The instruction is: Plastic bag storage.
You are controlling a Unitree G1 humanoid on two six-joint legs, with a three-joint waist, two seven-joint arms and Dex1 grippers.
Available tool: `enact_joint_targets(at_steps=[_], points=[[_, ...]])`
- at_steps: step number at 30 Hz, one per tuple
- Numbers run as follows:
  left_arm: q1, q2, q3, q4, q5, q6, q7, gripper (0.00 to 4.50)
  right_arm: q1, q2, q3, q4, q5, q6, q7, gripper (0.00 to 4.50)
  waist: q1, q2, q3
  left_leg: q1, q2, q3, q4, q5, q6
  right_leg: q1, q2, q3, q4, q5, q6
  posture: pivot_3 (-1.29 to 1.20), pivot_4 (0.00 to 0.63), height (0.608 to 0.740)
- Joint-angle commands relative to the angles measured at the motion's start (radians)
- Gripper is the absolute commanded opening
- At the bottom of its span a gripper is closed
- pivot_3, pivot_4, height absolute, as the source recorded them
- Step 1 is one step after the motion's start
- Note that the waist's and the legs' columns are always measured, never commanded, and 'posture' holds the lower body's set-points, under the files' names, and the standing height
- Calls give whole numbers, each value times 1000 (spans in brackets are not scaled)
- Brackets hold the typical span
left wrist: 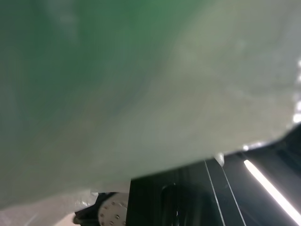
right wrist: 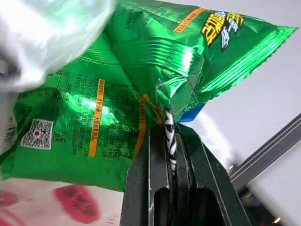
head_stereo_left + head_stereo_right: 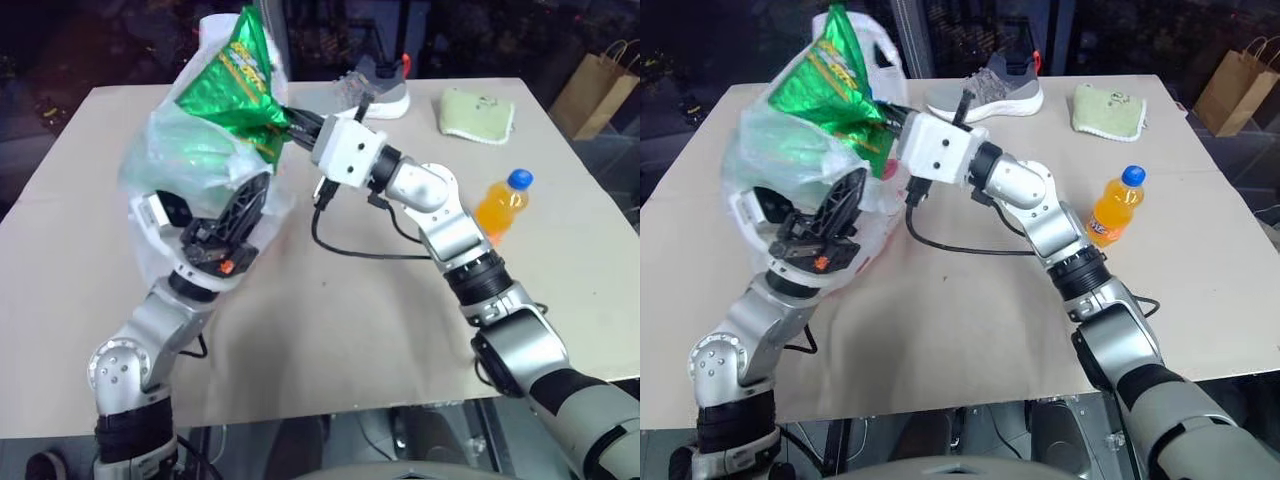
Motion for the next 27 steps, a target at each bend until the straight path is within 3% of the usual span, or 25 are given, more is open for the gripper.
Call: enact_joint_targets(at_steps=[1, 4, 11, 18, 22, 27], points=[[13, 19, -10, -30, -12, 28, -41, 0, 13, -7, -7, -63, 36, 70, 41, 621, 0, 0, 0, 0, 0, 0, 0, 0, 0, 0, 0, 0, 0, 0, 0, 0, 150, 740], [52, 24, 0, -48, -21, 30, -50, 0, 25, -13, -9, -78, 64, 134, 78, 1451, 1, 0, 0, 0, 0, 0, 0, 0, 0, 0, 0, 0, 0, 0, 0, 0, 150, 740], [136, 15, 60, -116, -35, -16, -45, 0, 36, -22, -24, -93, 85, 196, 90, 4489, 3, 0, 0, 0, 0, -1, 0, 0, 0, 0, 0, -1, 1, -1, -1, 0, 150, 740], [162, 7, 227, -140, -35, -107, -20, 0, 53, -94, -137, -142, 264, 342, 187, 4489, 7, 1, 1, 0, 0, -1, 0, 0, 0, 0, 0, -1, 1, -1, -1, 0, 150, 740], [135, 19, 303, -92, -35, -133, 2, 0, 113, -252, -212, -340, 546, 664, 405, 4489, 15, 1, 1, -1, 0, -2, 0, 0, 0, 1, -1, -2, -1, -1, -1, 0, 150, 740], [112, 21, 273, -89, -35, -118, 30, 0, 124, -406, -335, -445, 711, 835, 439, 4489, 14, 3, 3, -1, 0, -2, 0, 0, 0, 1, -1, -2, -2, -1, -1, 0, 150, 740]])
